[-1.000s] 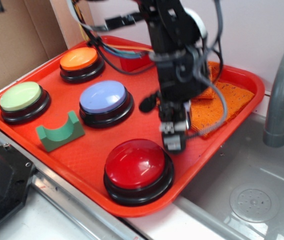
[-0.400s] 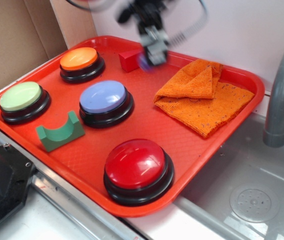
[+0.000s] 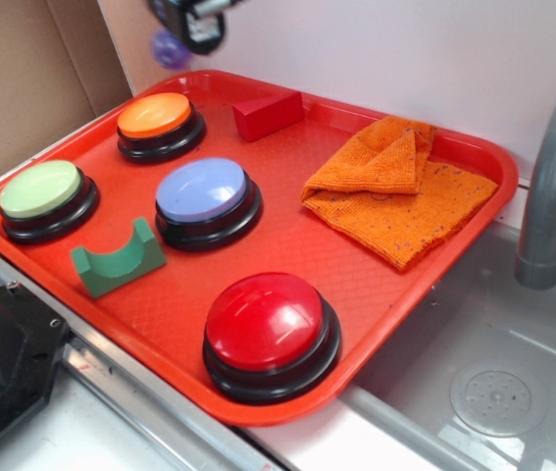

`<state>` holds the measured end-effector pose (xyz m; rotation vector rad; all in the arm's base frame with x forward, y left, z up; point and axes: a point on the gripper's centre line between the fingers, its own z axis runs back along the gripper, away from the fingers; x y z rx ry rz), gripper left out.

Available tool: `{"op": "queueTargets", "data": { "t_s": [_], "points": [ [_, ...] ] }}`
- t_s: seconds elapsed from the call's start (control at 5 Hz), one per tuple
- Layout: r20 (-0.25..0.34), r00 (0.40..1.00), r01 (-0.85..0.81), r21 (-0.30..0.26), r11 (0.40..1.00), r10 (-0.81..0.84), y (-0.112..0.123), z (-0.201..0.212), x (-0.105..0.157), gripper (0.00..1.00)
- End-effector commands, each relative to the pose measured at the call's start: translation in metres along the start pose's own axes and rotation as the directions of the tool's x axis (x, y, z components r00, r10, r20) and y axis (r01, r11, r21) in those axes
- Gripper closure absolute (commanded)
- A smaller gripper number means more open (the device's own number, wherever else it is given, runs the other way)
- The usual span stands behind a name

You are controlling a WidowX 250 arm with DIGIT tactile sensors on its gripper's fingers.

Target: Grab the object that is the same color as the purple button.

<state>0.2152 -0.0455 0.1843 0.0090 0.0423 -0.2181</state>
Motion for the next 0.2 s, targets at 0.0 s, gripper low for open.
{"op": "queueTargets", "data": {
  "t_s": [0.0],
  "points": [
    [-0.014, 0.978, -0.206, 0.013, 0.978, 0.207, -0.011, 0.0136, -0.0449, 0.96]
  ]
}}
